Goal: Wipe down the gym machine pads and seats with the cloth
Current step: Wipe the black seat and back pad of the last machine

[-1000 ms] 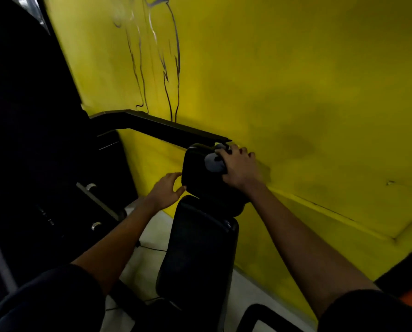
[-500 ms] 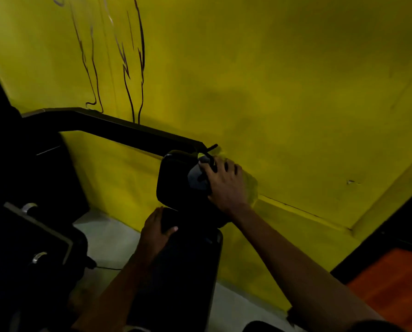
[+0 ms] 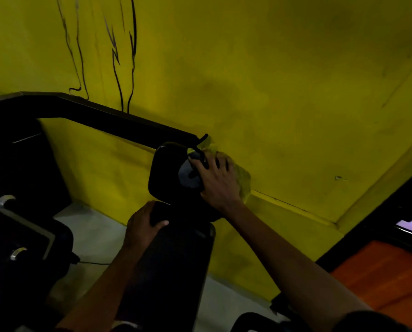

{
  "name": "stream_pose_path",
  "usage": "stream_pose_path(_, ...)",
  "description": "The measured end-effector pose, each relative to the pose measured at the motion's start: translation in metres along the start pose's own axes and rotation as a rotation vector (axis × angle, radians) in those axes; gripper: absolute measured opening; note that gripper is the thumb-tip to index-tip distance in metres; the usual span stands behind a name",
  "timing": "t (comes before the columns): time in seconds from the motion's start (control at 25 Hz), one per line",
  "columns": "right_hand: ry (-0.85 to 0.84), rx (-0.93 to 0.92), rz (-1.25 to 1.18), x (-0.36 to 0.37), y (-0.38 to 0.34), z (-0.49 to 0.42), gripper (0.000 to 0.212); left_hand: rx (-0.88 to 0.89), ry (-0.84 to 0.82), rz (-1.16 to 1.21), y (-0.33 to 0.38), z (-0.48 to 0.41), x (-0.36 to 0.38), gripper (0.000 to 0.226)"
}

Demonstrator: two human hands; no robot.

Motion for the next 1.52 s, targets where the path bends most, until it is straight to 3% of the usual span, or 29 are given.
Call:
stream_pose_path(0.08,-0.034,0.045,0.020,0.000,-0.006,-0.004,0.089,0.013,0.007,-0.020,-0.005,-0.001,0.003,0.078)
stream_pose_path(0.2,-0.089,0.098,-0.012,0.001,-0.025,-0.028,0.091,0.025,0.025,-0.010,0.001,0.002,0.000,0.070)
stream_pose_path(0.28,-0.128,0.082,-0.040,0.002,-0.039,-0.044,0.089,-0.013,0.040,-0.015,-0.002,0.003,0.002,0.081)
stream_pose_path(0.4,-0.131,0.030,-0.035,0.004,-0.043,-0.053,0.087,-0.070,-0.004,-0.005,-0.007,0.003,0.006,0.093)
stream_pose_path(0.64,-0.035,-0.095,0.100,0.005,-0.018,-0.022,0.090,-0.273,-0.066,0.126,-0.026,0.024,0.003,0.092)
stream_pose_path(0.88,-0.067,-0.166,0.062,0.019,-0.075,-0.054,0.086,-0.325,-0.084,0.054,-0.025,0.022,0.003,0.091)
stream_pose_path(1.12,-0.035,-0.449,0.106,0.026,-0.056,-0.013,0.074,-0.346,-0.091,0.100,-0.023,0.023,-0.001,0.091)
stream_pose_path(1.28,-0.006,-0.438,0.080,0.032,-0.040,0.014,0.071,-0.330,-0.113,0.111,-0.024,0.022,-0.004,0.090)
stream_pose_path(1.52,-0.049,-0.504,0.025,0.056,-0.092,-0.016,0.063,-0.361,-0.070,0.209,-0.031,0.024,0.000,0.091)
Point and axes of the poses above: each hand's wrist, its own z-axis away from the middle knuckle, its own x-axis out of the palm, y = z × x, the point moved 4 cm from there along -z, towards the middle knuckle, and after that the axes turned 1 degree about -y, right-handed, at the moved point
